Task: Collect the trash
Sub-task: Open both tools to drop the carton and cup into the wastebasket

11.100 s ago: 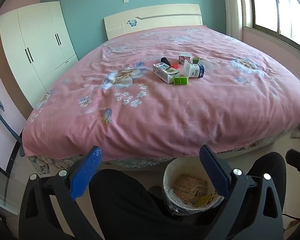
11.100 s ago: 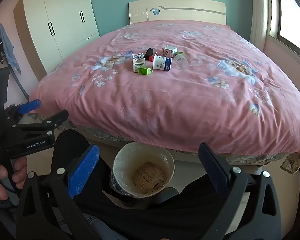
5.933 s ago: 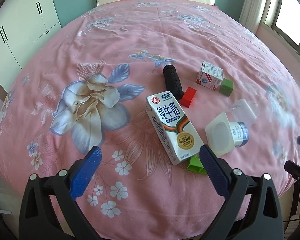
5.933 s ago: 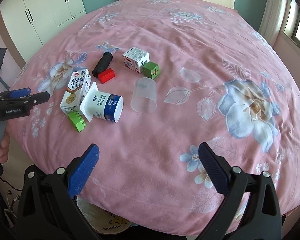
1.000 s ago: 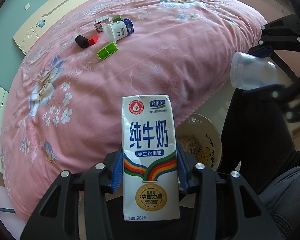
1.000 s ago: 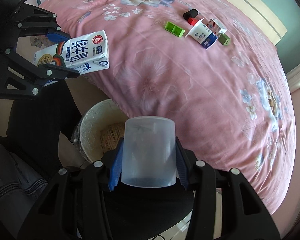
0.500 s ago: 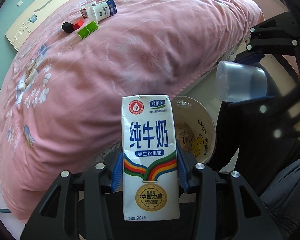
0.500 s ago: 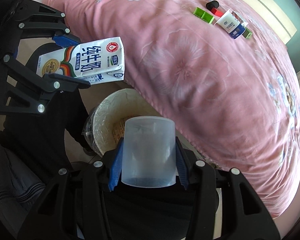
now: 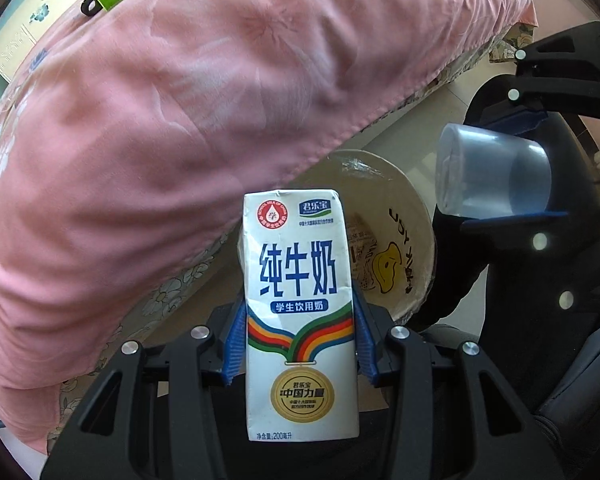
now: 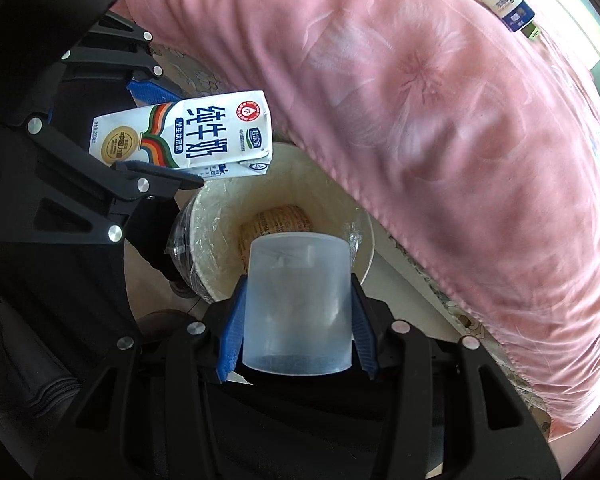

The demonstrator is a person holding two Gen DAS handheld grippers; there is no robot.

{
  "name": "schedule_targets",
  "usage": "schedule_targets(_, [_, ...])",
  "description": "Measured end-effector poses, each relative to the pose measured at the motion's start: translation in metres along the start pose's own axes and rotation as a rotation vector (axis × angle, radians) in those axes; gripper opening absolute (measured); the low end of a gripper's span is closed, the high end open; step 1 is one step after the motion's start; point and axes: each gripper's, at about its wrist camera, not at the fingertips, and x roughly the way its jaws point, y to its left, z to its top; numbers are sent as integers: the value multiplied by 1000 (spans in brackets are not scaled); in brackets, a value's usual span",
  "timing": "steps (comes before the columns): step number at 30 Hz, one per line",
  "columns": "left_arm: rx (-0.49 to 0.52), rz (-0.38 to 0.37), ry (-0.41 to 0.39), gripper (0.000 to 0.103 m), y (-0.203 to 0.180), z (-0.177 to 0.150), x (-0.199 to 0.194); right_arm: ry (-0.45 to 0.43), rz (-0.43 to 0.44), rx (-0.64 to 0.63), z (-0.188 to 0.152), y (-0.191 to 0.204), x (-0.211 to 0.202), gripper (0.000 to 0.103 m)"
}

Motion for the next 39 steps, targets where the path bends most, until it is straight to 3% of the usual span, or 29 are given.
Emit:
schedule_targets(7, [-15, -21, 39, 48, -1, 0, -2, 38, 27, 21, -6, -3, 29, 48])
schedule_targets(13, [-48, -60, 74, 48, 0, -1, 31, 66, 47, 41, -5, -6, 53, 48])
schedule_targets(22, [-181, -150, 80, 48, 13, 4, 67, 55, 73, 89, -1, -8, 87, 48])
schedule_targets(24, [-191, -156, 80, 49, 12, 4, 76, 42, 61, 104, 1, -9, 94, 54])
schedule_targets(26, [-209, -164, 70, 65, 13, 3, 81, 18, 54, 121, 1, -11, 97, 72])
schedule_targets(29, [-225, -161, 66, 75, 13, -1, 86, 2, 31, 134, 0, -13, 98, 87])
schedule_targets(34, [-241, -150, 56, 88, 15, -5, 89, -19, 17, 149, -6, -16, 94, 95])
schedule_targets(39, [-235, -144, 47, 89, 12, -4, 82, -33, -7, 163, -11, -14, 91, 96])
